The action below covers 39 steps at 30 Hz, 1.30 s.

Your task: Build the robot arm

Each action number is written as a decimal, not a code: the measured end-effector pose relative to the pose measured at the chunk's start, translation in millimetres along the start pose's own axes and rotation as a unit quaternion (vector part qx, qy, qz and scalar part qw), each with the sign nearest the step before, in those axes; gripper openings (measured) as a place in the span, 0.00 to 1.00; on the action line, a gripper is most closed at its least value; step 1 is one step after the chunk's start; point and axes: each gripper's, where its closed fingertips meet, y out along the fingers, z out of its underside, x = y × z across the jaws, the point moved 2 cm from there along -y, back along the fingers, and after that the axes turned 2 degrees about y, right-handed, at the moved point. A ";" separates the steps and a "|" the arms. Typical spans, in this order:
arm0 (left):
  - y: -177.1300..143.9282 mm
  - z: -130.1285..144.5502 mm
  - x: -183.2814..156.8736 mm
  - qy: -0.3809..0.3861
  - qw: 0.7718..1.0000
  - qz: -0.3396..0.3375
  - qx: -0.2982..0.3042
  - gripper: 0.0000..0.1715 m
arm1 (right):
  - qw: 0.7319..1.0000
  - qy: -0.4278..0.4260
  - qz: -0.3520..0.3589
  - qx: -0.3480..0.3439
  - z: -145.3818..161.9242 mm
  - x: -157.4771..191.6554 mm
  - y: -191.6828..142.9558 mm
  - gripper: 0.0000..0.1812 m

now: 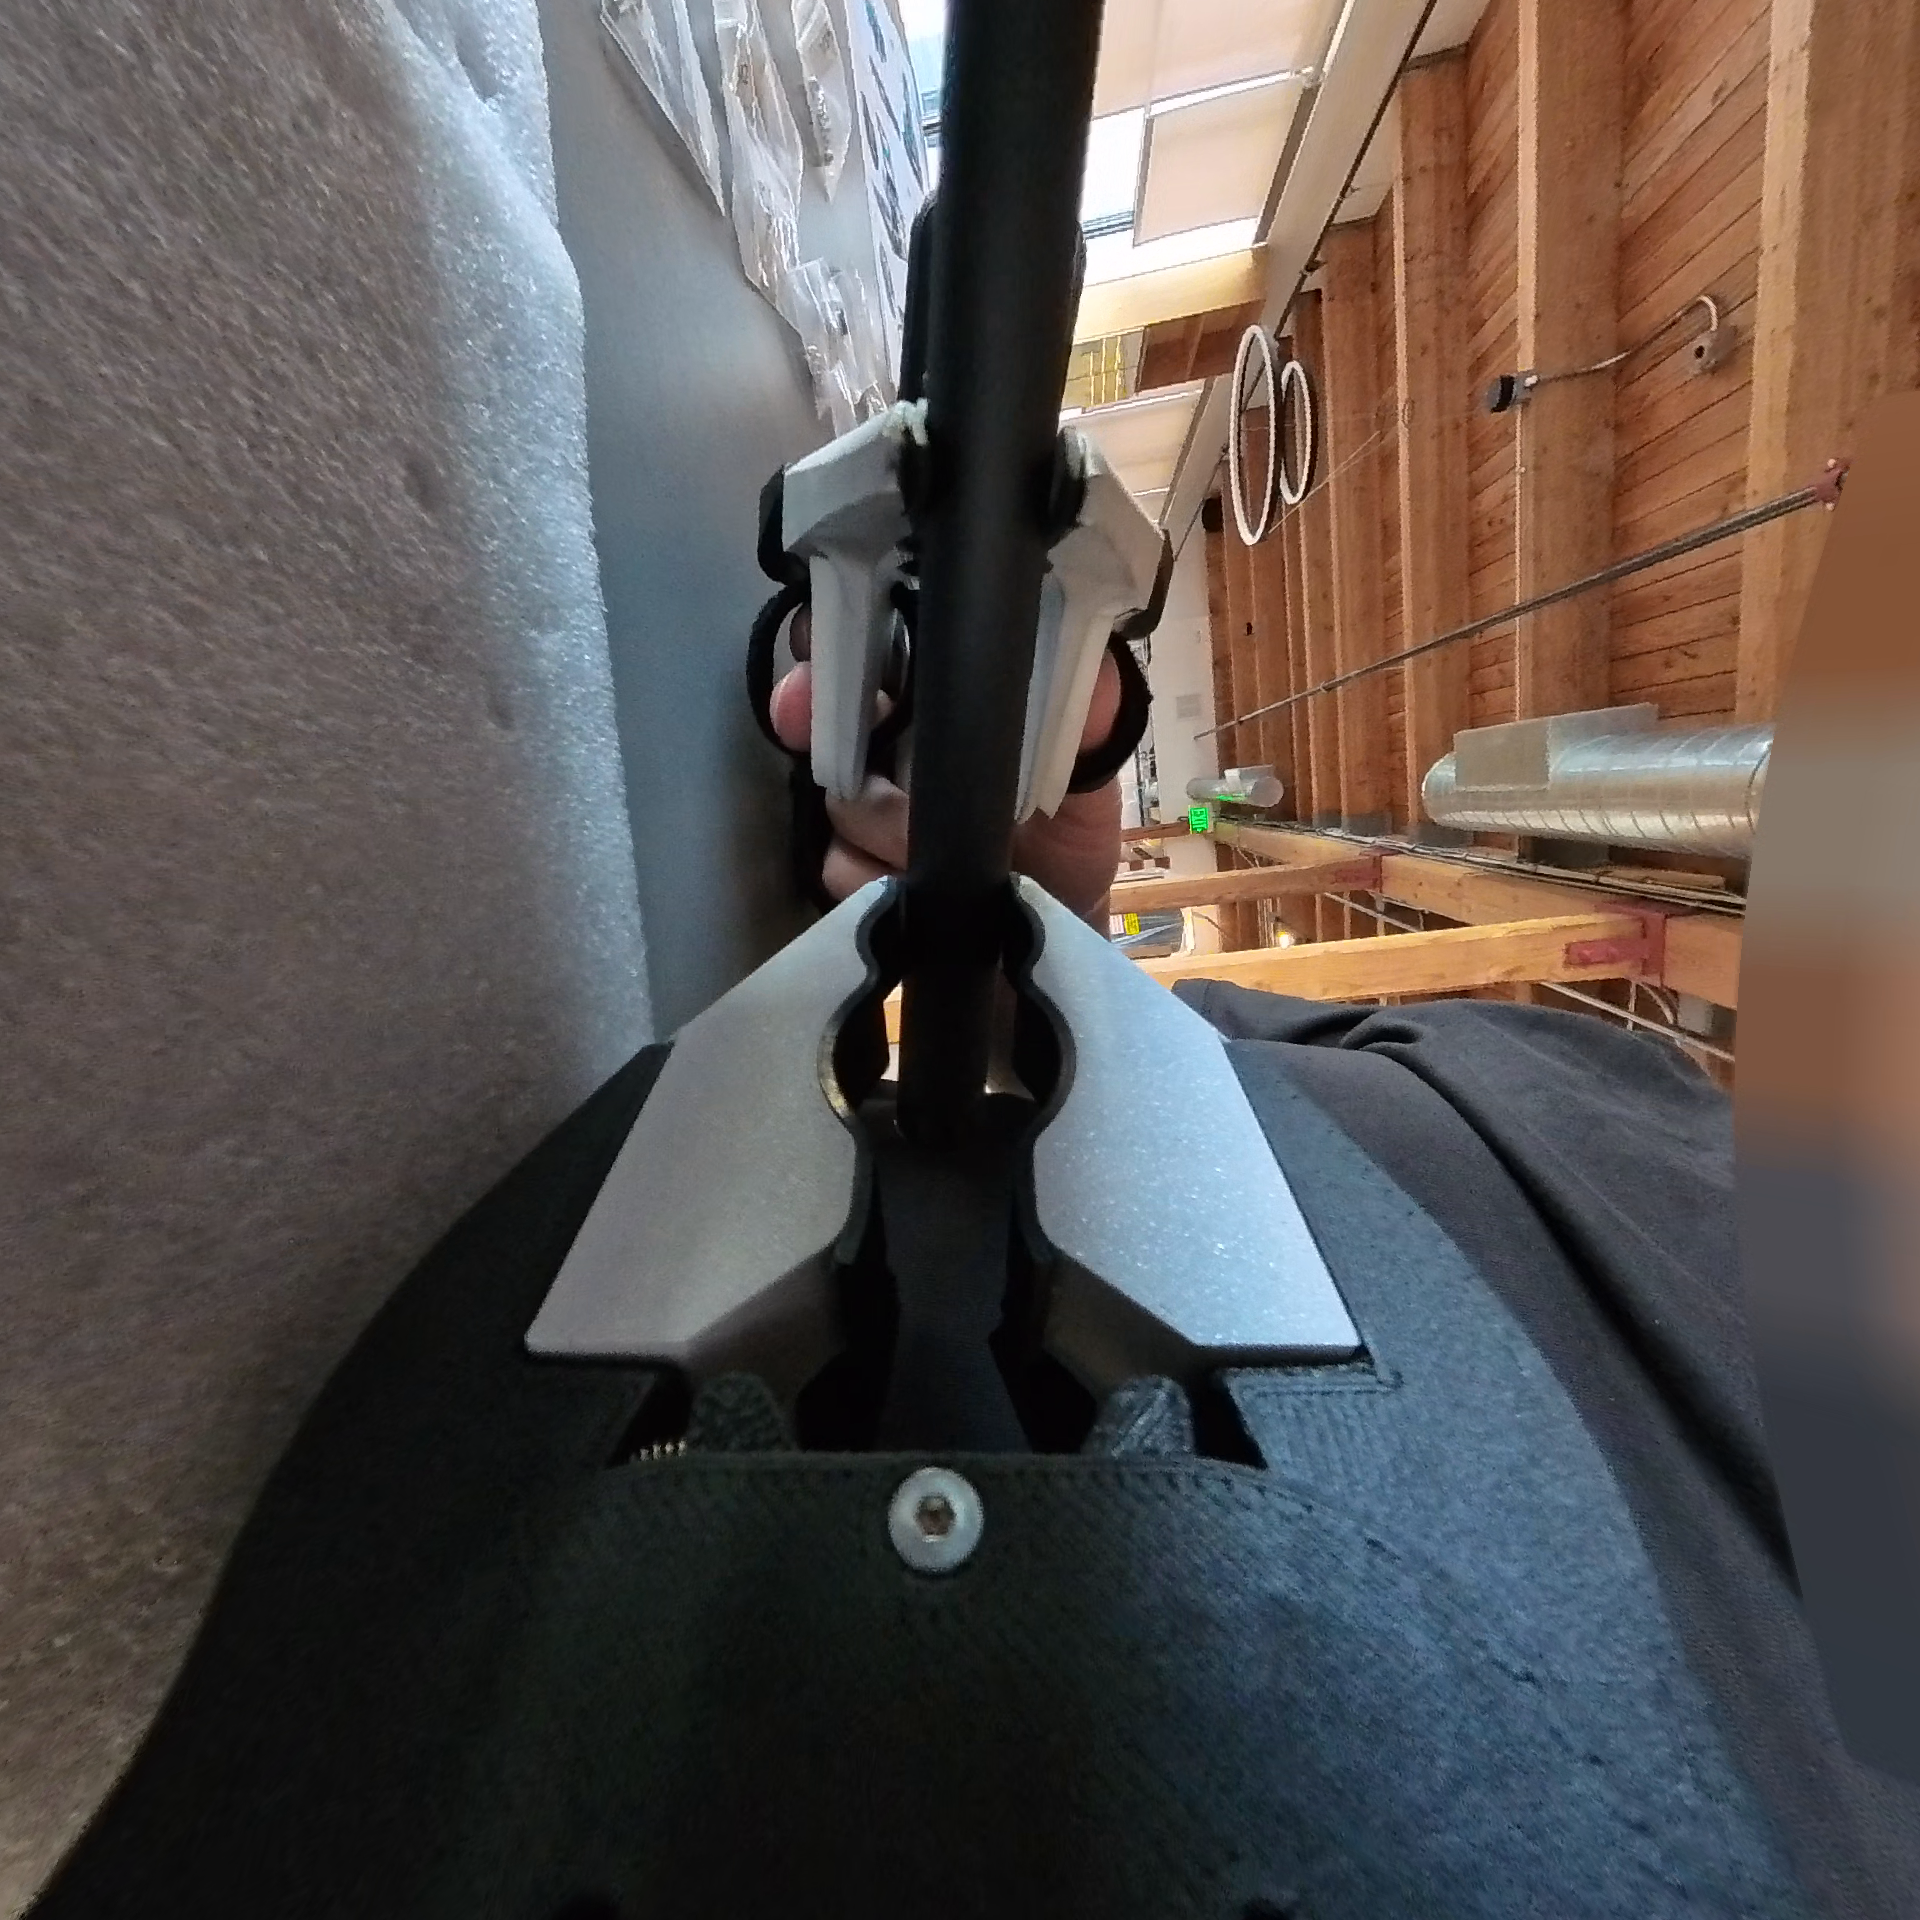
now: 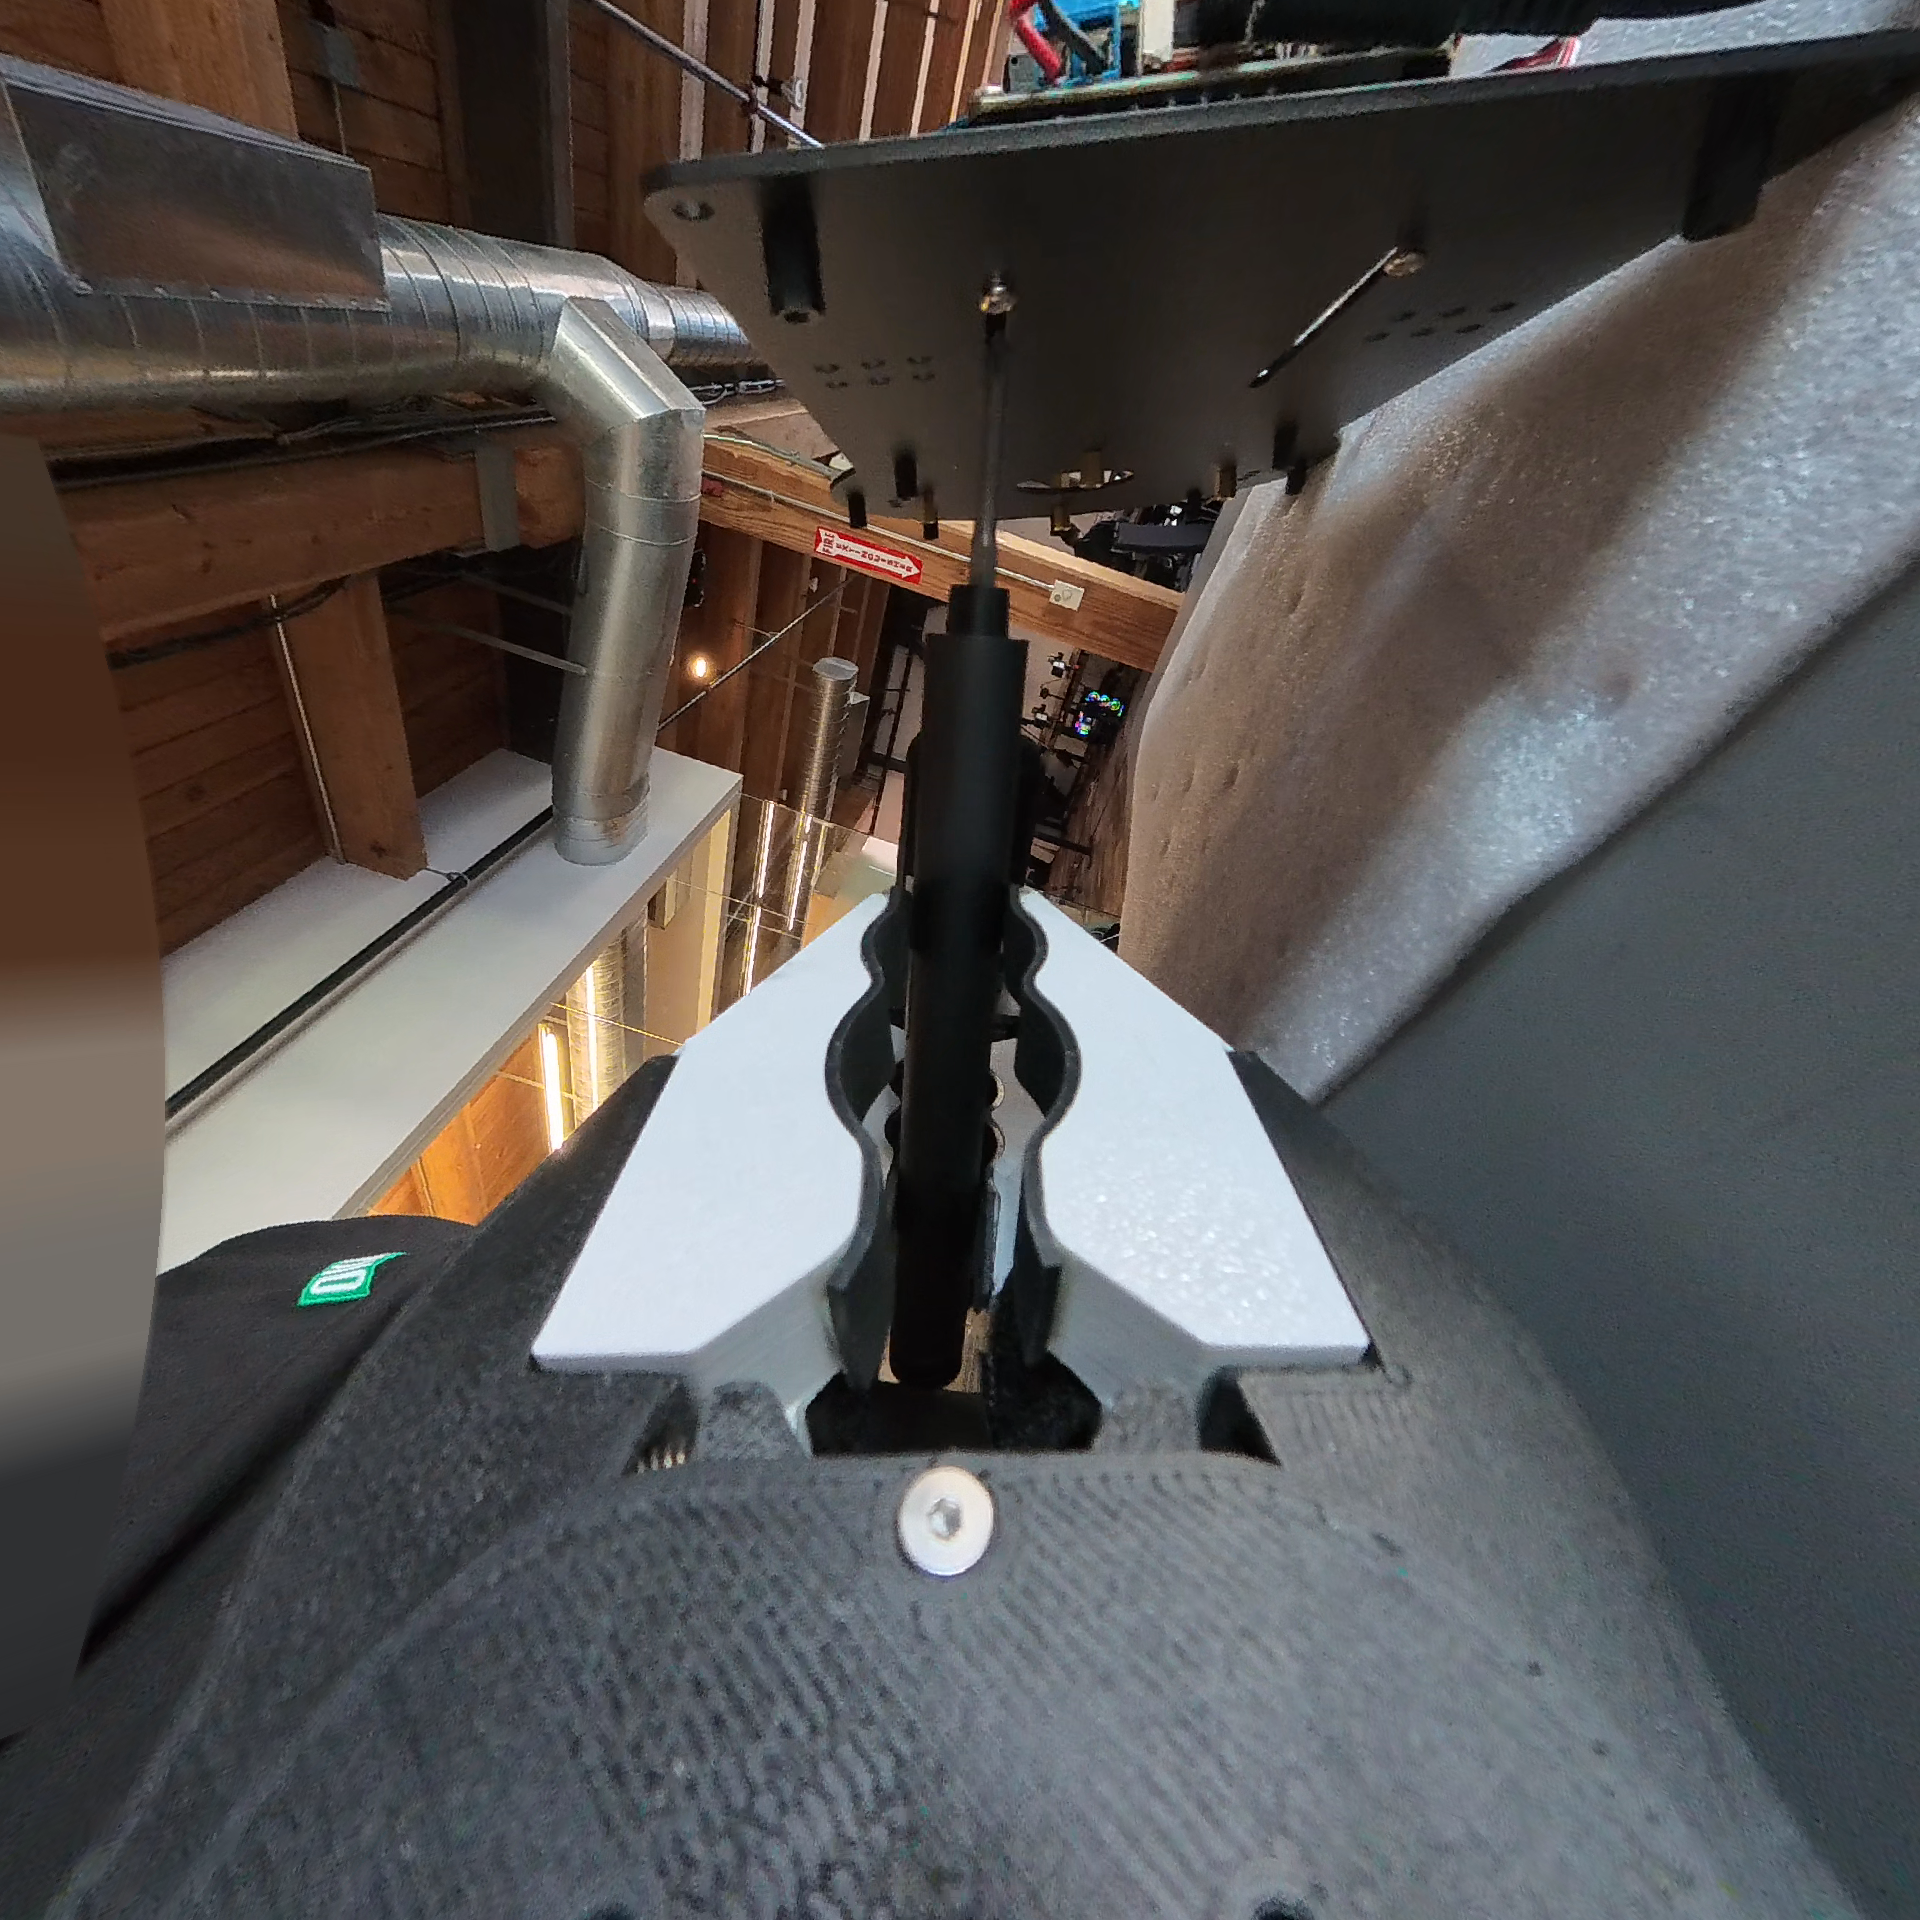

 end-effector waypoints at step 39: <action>3.2 -3.0 2.8 0.001 1.000 0.002 -0.001 0.10 | 1.000 0.005 0.000 -0.013 -6.5 -2.0 0.6 0.08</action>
